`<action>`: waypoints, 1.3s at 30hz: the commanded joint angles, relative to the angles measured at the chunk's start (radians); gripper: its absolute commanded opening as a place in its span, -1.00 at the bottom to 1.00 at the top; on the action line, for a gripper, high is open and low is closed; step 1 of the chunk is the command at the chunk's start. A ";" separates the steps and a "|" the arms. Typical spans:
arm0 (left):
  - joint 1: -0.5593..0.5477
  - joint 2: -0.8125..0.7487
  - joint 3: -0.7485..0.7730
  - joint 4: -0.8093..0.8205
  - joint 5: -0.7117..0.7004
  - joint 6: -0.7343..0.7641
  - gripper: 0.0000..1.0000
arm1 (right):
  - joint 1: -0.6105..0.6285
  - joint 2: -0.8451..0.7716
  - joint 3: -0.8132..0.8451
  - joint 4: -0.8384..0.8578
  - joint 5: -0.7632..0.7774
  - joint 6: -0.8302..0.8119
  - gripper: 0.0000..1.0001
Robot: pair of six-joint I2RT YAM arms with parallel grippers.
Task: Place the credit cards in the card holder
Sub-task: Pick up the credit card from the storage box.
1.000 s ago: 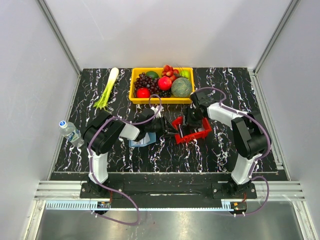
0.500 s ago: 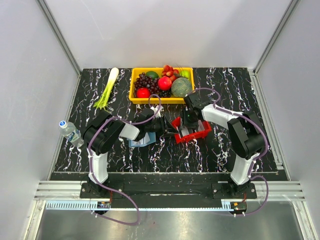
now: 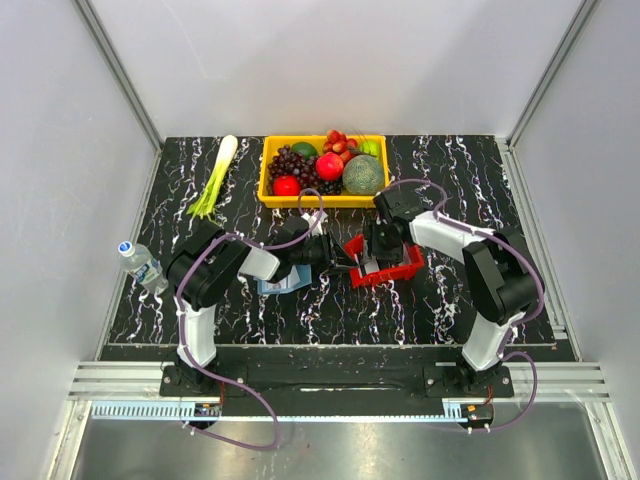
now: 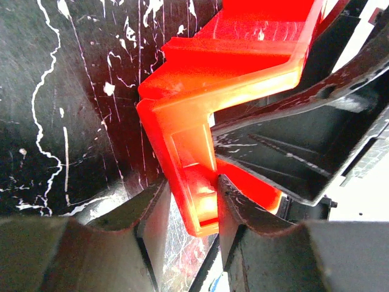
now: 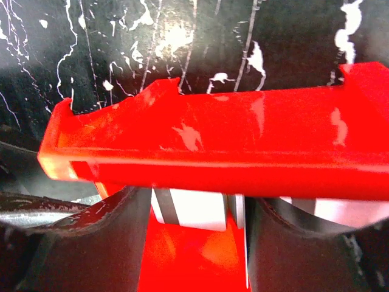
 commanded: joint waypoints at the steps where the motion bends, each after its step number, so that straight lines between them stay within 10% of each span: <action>1: -0.009 -0.025 0.023 0.040 0.017 0.037 -0.43 | -0.044 -0.090 -0.006 -0.018 -0.034 0.014 0.26; 8: -0.009 -0.025 0.021 0.040 0.019 0.039 -0.43 | -0.080 -0.106 -0.016 -0.004 -0.092 0.015 0.15; 20: -0.009 -0.030 0.019 0.040 0.020 0.039 -0.43 | -0.080 -0.141 -0.004 -0.015 -0.025 0.003 -1.00; 39: -0.009 -0.070 0.032 -0.004 0.011 0.075 -0.42 | -0.080 -0.325 0.054 -0.035 0.004 0.038 -1.00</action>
